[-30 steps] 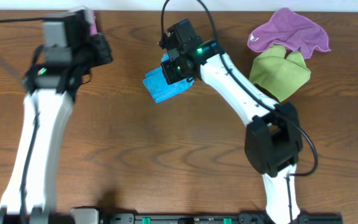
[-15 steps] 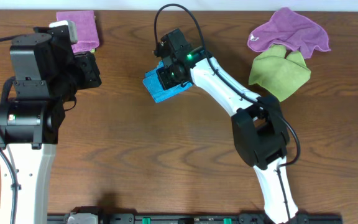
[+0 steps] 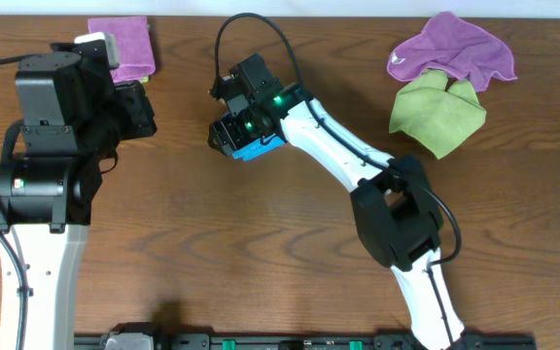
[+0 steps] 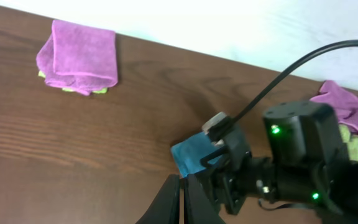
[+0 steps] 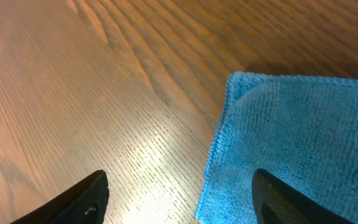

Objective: Fold the cloth
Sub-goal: 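Hand the folded blue cloth from the right gripper to the left gripper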

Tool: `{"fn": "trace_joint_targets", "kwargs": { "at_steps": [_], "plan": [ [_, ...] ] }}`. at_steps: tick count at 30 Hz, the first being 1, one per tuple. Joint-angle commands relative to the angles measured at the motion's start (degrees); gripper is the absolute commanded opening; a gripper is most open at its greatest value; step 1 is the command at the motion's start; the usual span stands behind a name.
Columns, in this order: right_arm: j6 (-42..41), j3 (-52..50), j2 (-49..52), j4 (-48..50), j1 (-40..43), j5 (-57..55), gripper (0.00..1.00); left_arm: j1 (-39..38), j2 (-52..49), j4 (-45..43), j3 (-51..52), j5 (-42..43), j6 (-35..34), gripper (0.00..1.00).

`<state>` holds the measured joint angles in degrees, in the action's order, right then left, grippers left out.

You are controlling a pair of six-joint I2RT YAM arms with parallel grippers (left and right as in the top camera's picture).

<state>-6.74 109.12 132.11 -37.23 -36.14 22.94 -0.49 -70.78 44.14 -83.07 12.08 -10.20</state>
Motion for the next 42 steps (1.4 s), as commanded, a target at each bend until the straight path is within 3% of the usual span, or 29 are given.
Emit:
{"fn": "trace_joint_targets", "kwargs": {
  "at_steps": [1,6,7,9,14,17,18,23,24,26,29,42],
  "plan": [
    [0.6,0.7,-0.9,-0.9,2.4,1.1,0.7,0.1,-0.8,0.9,0.3,-3.9,1.2,0.06],
    [0.7,0.8,-5.4,-2.9,6.1,-0.4,0.73,0.1,-4.3,-0.2,5.5,-1.7,1.1,0.06],
    [0.7,0.8,-6.7,-3.7,7.0,-1.7,0.75,0.1,-5.4,-1.2,7.0,0.1,1.0,0.13],
    [1.6,0.8,-9.5,-6.6,9.0,-5.3,0.81,0.1,-7.8,-4.0,10.3,3.7,0.2,0.44],
    [4.5,0.8,-14.1,-16.0,13.1,-10.6,0.8,0.6,-14.1,-12.1,18.4,16.3,-3.2,0.65],
    [5.2,0.8,-15.1,-19.9,15.8,-10.7,0.97,0.5,-17.0,-16.3,22.4,20.0,-4.5,0.79],
    [5.2,0.8,-15.4,-20.6,16.6,-10.7,0.99,0.5,-17.8,-18.1,23.5,21.1,-5.6,0.83],
    [7.7,0.7,-15.5,-21.7,18.8,-9.4,0.99,0.5,-21.9,-29.5,29.9,27.3,-11.7,0.85],
    [7.8,0.7,-15.3,-21.4,18.8,-9.4,0.95,0.5,-22.6,-31.9,31.0,28.2,-13.3,0.85],
    [8.4,0.7,-14.5,-19.6,18.7,-9.4,0.7,0.4,-24.1,-35.6,32.6,28.5,-15.8,0.86],
    [8.3,0.7,-12.0,-16.7,18.5,-9.4,0.04,0.1,-26.4,-39.6,33.8,28.4,-17.8,0.89],
    [4.0,0.7,-0.5,-8.6,16.3,-7.7,0.01,0.0,-34.7,-52.9,34.3,29.8,-28.6,0.95]
  ]
}}
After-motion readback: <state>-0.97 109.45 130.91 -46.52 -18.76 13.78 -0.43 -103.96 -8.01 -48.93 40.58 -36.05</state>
